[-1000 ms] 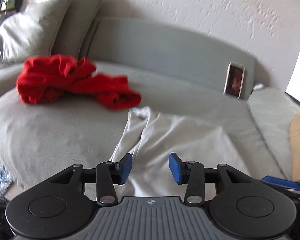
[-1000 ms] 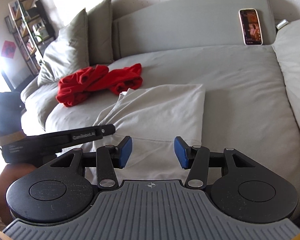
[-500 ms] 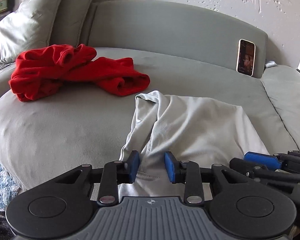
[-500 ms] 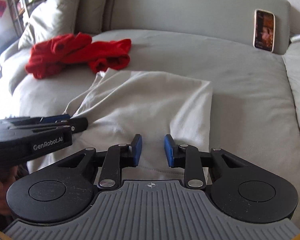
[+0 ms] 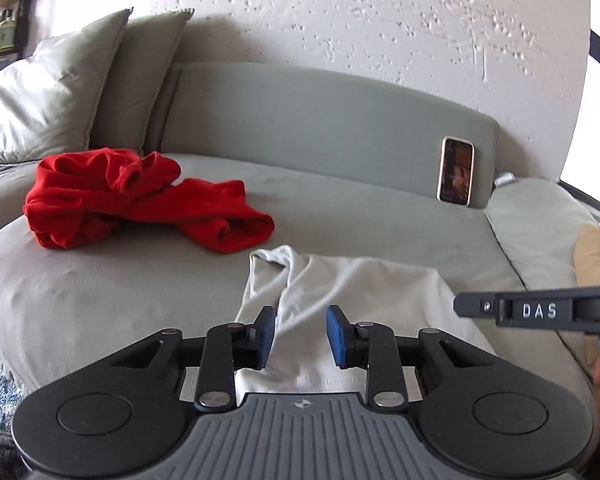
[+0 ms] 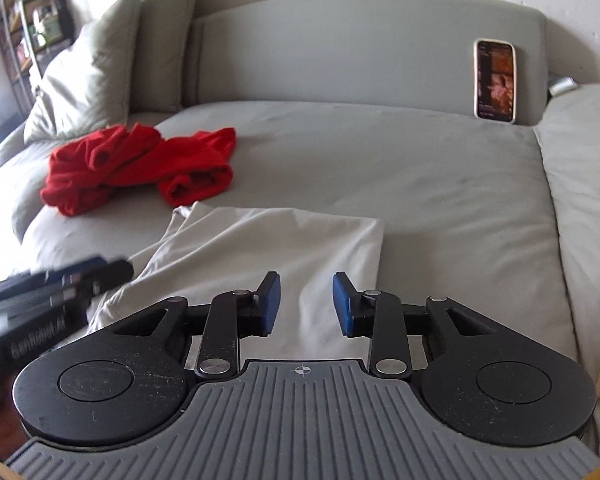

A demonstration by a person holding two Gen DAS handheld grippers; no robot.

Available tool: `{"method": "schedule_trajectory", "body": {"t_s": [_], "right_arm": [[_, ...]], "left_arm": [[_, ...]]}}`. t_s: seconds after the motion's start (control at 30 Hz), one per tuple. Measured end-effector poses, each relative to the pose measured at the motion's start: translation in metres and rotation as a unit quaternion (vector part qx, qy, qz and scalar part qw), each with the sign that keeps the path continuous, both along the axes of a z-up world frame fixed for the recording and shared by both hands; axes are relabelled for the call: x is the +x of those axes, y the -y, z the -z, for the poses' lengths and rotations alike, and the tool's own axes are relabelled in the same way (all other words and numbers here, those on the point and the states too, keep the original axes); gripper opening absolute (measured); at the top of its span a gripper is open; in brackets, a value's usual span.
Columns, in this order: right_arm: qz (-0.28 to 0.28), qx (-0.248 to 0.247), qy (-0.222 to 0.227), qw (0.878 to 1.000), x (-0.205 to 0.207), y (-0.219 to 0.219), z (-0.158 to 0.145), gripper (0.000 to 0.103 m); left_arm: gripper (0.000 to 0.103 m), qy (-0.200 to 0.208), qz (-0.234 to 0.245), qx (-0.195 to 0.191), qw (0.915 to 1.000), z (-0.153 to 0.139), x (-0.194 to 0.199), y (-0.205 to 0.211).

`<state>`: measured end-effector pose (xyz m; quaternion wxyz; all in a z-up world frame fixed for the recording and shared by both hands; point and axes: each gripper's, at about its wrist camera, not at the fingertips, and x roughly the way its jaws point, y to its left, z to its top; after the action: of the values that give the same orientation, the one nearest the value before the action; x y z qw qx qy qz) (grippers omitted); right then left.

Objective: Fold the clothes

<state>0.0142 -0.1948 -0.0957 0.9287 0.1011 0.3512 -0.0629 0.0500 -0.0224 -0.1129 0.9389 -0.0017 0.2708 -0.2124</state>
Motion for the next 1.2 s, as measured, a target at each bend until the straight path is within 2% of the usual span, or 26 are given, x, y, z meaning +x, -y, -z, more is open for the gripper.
{"method": "schedule_trajectory", "body": {"t_s": [0.13, 0.23, 0.3, 0.4, 0.53, 0.6, 0.67, 0.83, 0.9, 0.97, 1.03, 1.13, 1.2], "right_arm": [[0.016, -0.001, 0.001, 1.0, -0.001, 0.013, 0.001, 0.036], [0.02, 0.006, 0.004, 1.0, 0.009, 0.02, -0.001, 0.036], [0.014, -0.002, 0.013, 1.0, 0.021, 0.018, -0.004, 0.036], [0.001, -0.02, 0.01, 1.0, 0.049, 0.011, -0.001, 0.036], [0.008, -0.037, 0.004, 0.999, 0.081, 0.008, 0.014, 0.036], [0.005, -0.05, -0.021, 0.998, 0.094, 0.008, 0.031, 0.039], [-0.004, -0.067, -0.066, 0.996, 0.103, 0.009, 0.051, 0.038], [-0.011, -0.107, -0.058, 0.992, 0.069, 0.009, 0.047, 0.038], [0.007, -0.082, -0.057, 0.995, 0.047, 0.019, 0.036, 0.038], [0.023, -0.04, -0.034, 0.998, 0.02, 0.032, 0.022, 0.042], [0.032, -0.019, -0.014, 0.999, -0.009, 0.039, 0.011, 0.046], [0.032, -0.006, -0.002, 0.999, -0.04, 0.039, 0.004, 0.048], [0.029, 0.012, 0.004, 1.0, -0.054, 0.034, 0.004, 0.048]], "left_arm": [[0.028, -0.007, -0.001, -0.031, 0.9995, -0.007, 0.016, -0.004], [0.027, -0.005, 0.013, -0.038, 0.9992, -0.013, 0.036, 0.005], [0.027, -0.003, 0.032, -0.026, 0.9992, -0.014, 0.053, 0.02], [0.027, -0.036, 0.041, -0.017, 0.9984, -0.004, 0.082, 0.04], [0.028, -0.078, 0.01, 0.015, 0.9968, 0.019, 0.112, 0.052], [0.032, -0.096, -0.023, 0.058, 0.9934, 0.033, 0.124, 0.055], [0.034, -0.101, -0.033, 0.058, 0.9927, 0.038, 0.13, 0.053], [0.033, -0.077, -0.041, 0.046, 0.9951, 0.033, 0.124, 0.047], [0.032, -0.05, -0.048, 0.035, 0.997, 0.023, 0.113, 0.041], [0.032, -0.015, -0.045, 0.023, 0.9986, 0.01, 0.095, 0.031], [0.032, 0.008, -0.036, -0.002, 0.9993, -0.002, 0.074, 0.02], [0.032, 0.019, -0.024, -0.037, 0.9989, -0.01, 0.045, 0.006], [0.032, 0.022, -0.01, -0.037, 0.999, -0.009, 0.025, 0.005]]}}
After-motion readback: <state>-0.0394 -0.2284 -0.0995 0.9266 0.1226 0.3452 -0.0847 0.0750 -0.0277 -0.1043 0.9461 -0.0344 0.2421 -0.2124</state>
